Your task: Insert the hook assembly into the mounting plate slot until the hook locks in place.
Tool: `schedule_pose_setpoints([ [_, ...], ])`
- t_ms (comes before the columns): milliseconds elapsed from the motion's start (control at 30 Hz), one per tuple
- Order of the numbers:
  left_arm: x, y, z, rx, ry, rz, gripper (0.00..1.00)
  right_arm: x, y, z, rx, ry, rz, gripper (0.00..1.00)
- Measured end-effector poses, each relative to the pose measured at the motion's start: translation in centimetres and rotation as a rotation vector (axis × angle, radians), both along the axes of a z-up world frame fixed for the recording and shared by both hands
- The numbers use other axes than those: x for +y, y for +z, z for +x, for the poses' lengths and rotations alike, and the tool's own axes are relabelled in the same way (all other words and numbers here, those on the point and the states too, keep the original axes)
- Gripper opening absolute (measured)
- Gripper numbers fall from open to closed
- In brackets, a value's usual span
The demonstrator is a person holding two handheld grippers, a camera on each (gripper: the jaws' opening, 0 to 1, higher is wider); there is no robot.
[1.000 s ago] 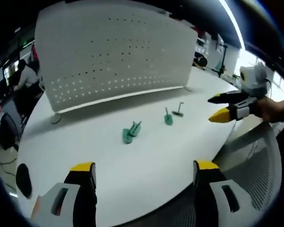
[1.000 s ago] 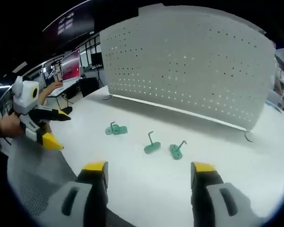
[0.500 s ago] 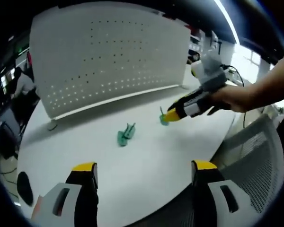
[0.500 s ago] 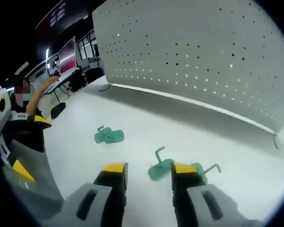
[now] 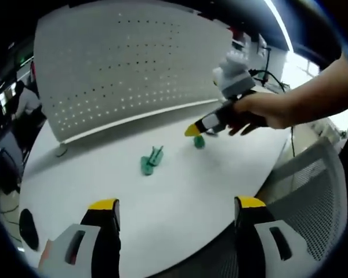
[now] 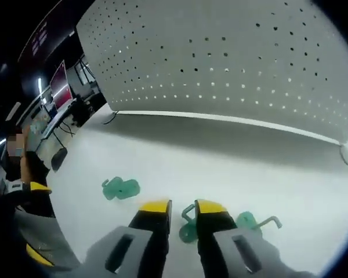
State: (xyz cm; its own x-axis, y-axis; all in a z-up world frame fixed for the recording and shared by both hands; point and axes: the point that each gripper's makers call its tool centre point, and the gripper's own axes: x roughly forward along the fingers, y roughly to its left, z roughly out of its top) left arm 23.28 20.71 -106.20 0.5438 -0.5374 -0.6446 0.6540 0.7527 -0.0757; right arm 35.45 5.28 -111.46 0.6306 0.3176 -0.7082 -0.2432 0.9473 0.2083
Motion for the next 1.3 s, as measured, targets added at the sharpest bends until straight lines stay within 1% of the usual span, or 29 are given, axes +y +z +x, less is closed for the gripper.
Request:
schedule_pose_setpoints([
  [100,0.0,0.0,0.0,0.003,0.001,0.001,0.82,0.1,-0.2,-0.1,0.019,0.011,0.000,0.09],
  [167,0.0,0.0,0.0,0.002,0.000,0.003,0.82,0.0,-0.3,-0.1,0.018,0.018,-0.011,0.04],
  [267,0.1,-0.1,0.0,0.002,0.000,0.006,0.81,-0.2,-0.2,-0.2,0.017,0.024,-0.026,0.03],
  [367,0.0,-0.1,-0.1,0.004,-0.003,0.007,0.81,-0.3,-0.1,-0.4,0.021,0.024,-0.025,0.02],
  [433,0.0,-0.1,-0.1,0.004,-0.005,0.008,0.81,-0.5,0.3,-0.4,0.007,0.026,-0.030,0.00],
  [600,0.0,-0.1,-0.1,0.005,-0.006,0.008,0.81,-0.8,1.3,-0.4,-0.023,0.026,-0.027,0.00],
  [667,0.0,0.1,-0.1,-0.004,-0.005,0.008,0.83,-0.9,2.0,-0.4,-0.045,0.021,-0.016,0.00],
  [700,0.1,0.3,0.1,-0.020,-0.002,0.010,0.85,-0.9,2.5,-0.3,-0.061,0.015,-0.002,0.00],
  [733,0.3,0.3,0.1,-0.021,-0.001,0.012,0.88,-0.8,2.9,-0.2,-0.072,0.014,0.005,0.00],
  [767,0.5,0.3,0.2,-0.008,0.014,0.005,0.90,-0.7,3.4,-0.2,-0.087,0.015,0.016,0.00],
  [800,0.8,0.3,0.0,0.043,0.048,-0.023,0.91,-0.6,3.9,-0.1,-0.101,0.014,0.027,0.00],
  [833,1.0,0.3,0.0,0.053,0.057,-0.028,0.92,-0.6,4.7,-0.1,-0.121,0.014,0.032,0.00],
  [867,1.3,0.8,0.3,0.051,0.073,-0.043,0.92,-0.5,5.4,0.1,-0.158,0.022,0.028,0.00],
  [900,1.5,1.2,0.6,0.049,0.085,-0.052,0.92,-0.5,6.8,0.4,-0.227,0.034,0.020,0.00],
  [967,1.6,2.4,1.3,0.052,0.110,-0.090,0.91,-0.5,8.0,0.0,-0.253,0.038,0.025,0.00],
  [1000,1.4,3.1,1.7,0.049,0.106,-0.112,0.89,-0.4,9.0,-0.1,-0.282,0.030,0.045,0.00],
  [1033,1.2,3.6,2.0,0.046,0.109,-0.127,0.84,-0.4,9.7,-0.3,-0.291,0.024,0.068,0.00],
  [1067,0.9,4.4,2.4,0.031,0.099,-0.132,0.81,-0.3,10.2,-0.5,-0.297,0.025,0.082,0.00],
  [1100,0.7,4.9,2.8,0.017,0.095,-0.139,0.78,0.1,11.1,-0.8,-0.307,0.021,0.123,0.00],
  [1133,0.5,5.3,3.3,0.018,0.101,-0.143,0.77,0.4,11.6,-1.0,-0.315,0.021,0.148,0.00],
  [1167,0.1,5.7,3.6,0.015,0.104,-0.169,0.77,0.7,12.1,-1.3,-0.322,0.022,0.167,0.00],
  [1200,-0.3,6.0,3.9,0.018,0.108,-0.192,0.78,1.0,12.7,-1.8,-0.327,0.025,0.179,0.00],
  [1233,-1.0,6.4,4.1,0.042,0.114,-0.228,0.79,1.2,13.0,-1.9,-0.331,0.025,0.190,0.00],
  [1267,-1.3,6.5,4.2,0.054,0.113,-0.245,0.78,1.9,13.8,-2.3,-0.344,0.026,0.241,0.00],
  [1300,-1.6,6.7,4.2,0.066,0.112,-0.257,0.77,2.1,14.1,-2.8,-0.341,0.024,0.245,0.00],
])
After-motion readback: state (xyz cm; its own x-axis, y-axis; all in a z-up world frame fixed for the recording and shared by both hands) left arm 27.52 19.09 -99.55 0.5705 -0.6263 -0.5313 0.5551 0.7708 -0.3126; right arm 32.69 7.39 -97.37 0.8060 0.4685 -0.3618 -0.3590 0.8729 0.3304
